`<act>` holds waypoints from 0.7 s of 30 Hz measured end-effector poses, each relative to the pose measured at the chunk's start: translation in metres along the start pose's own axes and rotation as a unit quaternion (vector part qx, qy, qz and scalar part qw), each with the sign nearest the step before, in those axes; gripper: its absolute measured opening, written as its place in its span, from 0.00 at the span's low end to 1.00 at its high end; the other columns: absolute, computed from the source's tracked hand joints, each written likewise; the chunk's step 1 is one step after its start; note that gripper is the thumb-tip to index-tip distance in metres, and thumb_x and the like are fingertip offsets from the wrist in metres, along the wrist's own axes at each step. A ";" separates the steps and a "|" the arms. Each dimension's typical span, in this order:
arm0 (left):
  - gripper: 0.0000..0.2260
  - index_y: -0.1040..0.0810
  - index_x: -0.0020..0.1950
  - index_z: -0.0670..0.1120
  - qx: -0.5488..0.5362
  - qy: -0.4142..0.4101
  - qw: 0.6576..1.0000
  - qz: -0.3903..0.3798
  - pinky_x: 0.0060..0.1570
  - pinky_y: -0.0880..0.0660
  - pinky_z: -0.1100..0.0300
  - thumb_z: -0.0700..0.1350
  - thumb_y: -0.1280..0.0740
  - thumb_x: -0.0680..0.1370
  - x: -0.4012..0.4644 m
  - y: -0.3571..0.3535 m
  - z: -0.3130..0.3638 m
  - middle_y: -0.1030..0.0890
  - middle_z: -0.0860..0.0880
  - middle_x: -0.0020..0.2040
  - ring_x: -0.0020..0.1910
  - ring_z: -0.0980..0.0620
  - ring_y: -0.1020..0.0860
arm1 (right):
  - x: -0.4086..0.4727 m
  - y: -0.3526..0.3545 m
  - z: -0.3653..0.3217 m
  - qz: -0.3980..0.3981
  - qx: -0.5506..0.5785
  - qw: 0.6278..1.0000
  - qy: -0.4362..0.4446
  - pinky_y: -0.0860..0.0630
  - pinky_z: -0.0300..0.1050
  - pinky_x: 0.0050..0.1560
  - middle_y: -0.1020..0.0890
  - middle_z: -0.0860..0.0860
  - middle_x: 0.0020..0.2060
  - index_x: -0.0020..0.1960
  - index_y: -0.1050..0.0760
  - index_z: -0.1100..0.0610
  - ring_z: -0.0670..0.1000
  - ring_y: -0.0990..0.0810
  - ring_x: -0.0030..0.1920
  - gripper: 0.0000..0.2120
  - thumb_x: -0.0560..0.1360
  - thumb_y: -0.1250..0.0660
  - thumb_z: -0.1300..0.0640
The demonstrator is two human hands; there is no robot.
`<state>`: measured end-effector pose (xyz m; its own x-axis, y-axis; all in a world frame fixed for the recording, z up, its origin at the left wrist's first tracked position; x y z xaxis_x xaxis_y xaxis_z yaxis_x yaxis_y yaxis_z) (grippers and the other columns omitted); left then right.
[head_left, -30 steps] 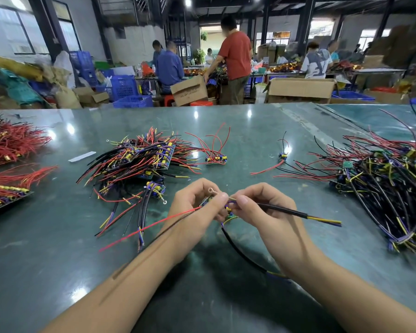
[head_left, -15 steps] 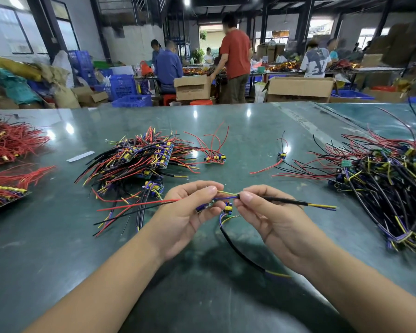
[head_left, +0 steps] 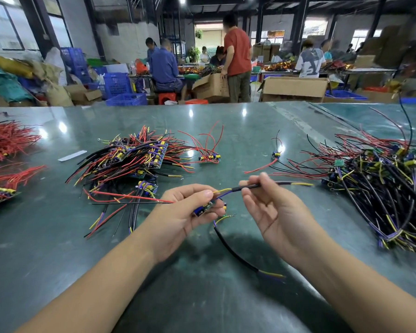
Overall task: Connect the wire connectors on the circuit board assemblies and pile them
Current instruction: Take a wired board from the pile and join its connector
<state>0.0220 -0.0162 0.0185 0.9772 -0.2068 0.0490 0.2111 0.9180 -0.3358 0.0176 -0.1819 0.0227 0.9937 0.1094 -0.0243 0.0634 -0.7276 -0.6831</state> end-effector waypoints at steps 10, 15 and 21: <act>0.10 0.18 0.43 0.40 0.045 0.007 0.999 0.029 0.35 0.21 0.64 0.34 0.38 0.77 0.002 0.009 0.000 0.16 0.42 0.37 0.36 0.50 0.16 | 0.007 0.017 -0.011 0.093 -0.026 0.992 0.082 0.24 0.34 0.29 0.18 0.55 0.29 0.38 0.26 0.62 0.46 0.22 0.26 0.23 0.83 0.49 0.50; 0.13 0.17 0.40 0.42 0.049 -0.012 0.998 0.029 0.35 0.21 0.64 0.33 0.39 0.77 0.002 0.010 0.002 0.16 0.42 0.36 0.35 0.49 0.17 | 0.006 0.016 -0.011 0.075 -0.018 0.993 0.085 0.23 0.36 0.29 0.18 0.56 0.29 0.39 0.26 0.63 0.48 0.20 0.27 0.23 0.83 0.50 0.51; 0.13 0.16 0.40 0.43 0.030 -0.043 0.997 0.055 0.38 0.21 0.64 0.34 0.39 0.77 0.005 0.020 0.007 0.16 0.42 0.37 0.37 0.49 0.17 | 0.005 0.010 -0.015 0.027 -0.019 0.997 0.072 0.19 0.38 0.42 0.17 0.55 0.33 0.45 0.24 0.65 0.50 0.16 0.36 0.15 0.81 0.45 0.59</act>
<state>0.0308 0.0036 0.0187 0.9925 -0.0757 0.0963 0.1005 0.9525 -0.2876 0.0245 -0.1994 0.0266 0.9986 -0.0267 0.0458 0.0099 -0.7549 -0.6558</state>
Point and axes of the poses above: each hand's wrist, its own x-axis towards the middle knuckle, its own y-axis out of the back of the hand, z = x × y, the point moved 3 cm from there along x, towards the middle knuckle
